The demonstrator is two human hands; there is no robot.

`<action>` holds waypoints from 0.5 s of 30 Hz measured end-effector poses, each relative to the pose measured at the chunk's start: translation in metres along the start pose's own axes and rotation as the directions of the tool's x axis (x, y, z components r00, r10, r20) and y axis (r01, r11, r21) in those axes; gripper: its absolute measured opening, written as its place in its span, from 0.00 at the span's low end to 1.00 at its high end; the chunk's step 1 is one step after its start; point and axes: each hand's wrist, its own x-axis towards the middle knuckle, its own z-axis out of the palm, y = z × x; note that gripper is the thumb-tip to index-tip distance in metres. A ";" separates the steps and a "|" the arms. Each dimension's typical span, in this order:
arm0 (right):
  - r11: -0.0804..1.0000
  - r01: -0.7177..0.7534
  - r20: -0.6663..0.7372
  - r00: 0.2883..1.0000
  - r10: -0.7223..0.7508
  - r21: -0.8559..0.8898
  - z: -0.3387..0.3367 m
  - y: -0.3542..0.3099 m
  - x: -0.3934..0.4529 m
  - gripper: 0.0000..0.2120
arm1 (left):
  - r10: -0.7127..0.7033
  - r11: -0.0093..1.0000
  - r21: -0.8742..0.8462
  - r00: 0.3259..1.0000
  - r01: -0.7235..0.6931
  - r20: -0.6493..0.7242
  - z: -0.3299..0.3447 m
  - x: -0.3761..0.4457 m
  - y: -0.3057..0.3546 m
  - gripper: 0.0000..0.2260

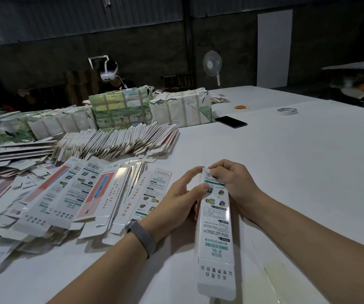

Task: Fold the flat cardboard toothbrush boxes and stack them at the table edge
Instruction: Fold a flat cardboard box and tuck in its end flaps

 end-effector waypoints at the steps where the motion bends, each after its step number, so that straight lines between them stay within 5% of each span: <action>1: 1.000 -0.003 -0.007 1.000 0.003 0.001 0.000 0.000 0.000 0.07 | 0.003 1.000 0.007 1.000 -0.003 0.012 0.000 0.000 0.000 0.21; 15: 0.999 0.035 -0.012 0.999 -0.035 0.006 0.002 -0.002 -0.005 0.11 | 0.016 1.000 0.011 1.000 -0.016 0.021 -0.002 -0.001 -0.002 0.24</action>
